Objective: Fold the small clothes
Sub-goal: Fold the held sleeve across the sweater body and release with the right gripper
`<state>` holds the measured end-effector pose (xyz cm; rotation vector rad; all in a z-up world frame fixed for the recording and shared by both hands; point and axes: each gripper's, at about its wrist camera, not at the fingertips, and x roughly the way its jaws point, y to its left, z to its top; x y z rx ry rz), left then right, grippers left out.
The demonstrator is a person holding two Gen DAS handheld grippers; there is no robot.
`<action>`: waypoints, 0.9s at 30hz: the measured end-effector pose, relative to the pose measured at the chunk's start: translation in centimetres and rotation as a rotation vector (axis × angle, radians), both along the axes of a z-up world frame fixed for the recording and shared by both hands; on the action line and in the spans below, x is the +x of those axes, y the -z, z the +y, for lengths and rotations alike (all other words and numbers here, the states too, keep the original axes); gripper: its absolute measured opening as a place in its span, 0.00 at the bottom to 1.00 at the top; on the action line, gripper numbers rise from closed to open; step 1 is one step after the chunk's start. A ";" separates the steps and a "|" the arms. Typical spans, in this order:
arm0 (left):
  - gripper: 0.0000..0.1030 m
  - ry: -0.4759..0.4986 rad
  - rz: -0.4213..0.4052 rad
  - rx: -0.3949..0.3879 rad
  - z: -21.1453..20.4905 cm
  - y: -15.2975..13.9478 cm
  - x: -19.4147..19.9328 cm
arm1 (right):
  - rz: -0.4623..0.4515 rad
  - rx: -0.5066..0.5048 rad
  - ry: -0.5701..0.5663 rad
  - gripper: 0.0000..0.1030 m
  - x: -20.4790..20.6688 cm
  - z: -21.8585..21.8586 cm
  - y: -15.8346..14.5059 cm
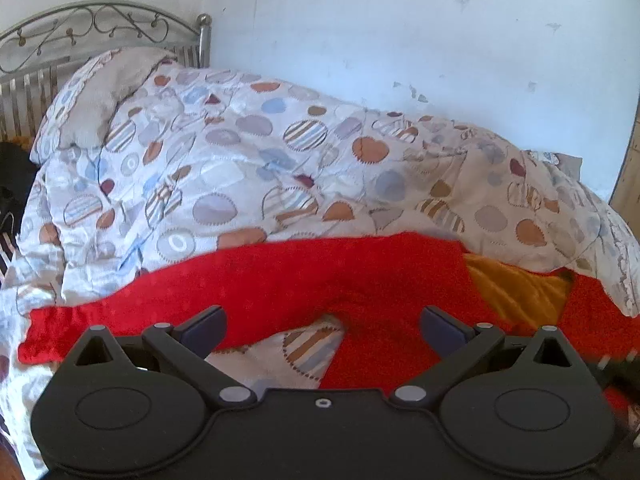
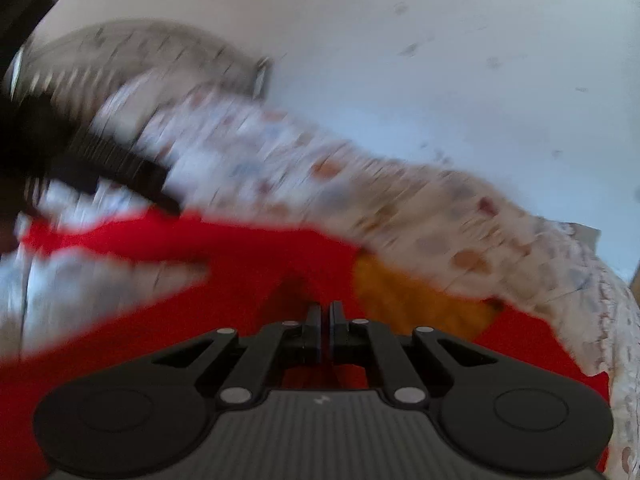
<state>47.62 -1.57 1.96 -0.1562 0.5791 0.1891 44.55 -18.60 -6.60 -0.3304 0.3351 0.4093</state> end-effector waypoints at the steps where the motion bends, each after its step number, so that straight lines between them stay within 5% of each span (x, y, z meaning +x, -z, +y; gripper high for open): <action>1: 1.00 0.003 0.005 -0.004 0.0 0.4 0.1 | 0.021 -0.019 -0.021 0.06 -0.5 0.4 0.7; 4: 1.00 0.020 0.016 -0.027 -0.3 1.4 0.3 | 0.052 -0.027 -0.073 0.17 -2.5 -0.2 1.5; 7: 1.00 0.062 0.014 -0.047 -1.0 2.3 0.5 | 0.065 0.013 -0.063 0.56 -4.2 -2.9 1.2; 11: 1.00 0.124 0.021 -0.050 -2.7 3.7 1.5 | 0.052 0.045 0.067 0.75 -4.8 -7.9 0.5; 15: 0.99 0.177 0.043 -0.050 -4.7 4.9 2.9 | 0.051 0.015 0.249 0.82 -5.5 -12.6 0.9; 22: 0.98 0.227 0.089 -0.224 -4.9 5.3 4.0 | 0.112 0.063 0.440 0.83 -5.8 -17.9 3.2; 27: 0.70 0.281 0.131 -0.348 -4.8 5.7 4.7 | 0.112 0.073 0.490 0.83 -5.6 -18.6 4.2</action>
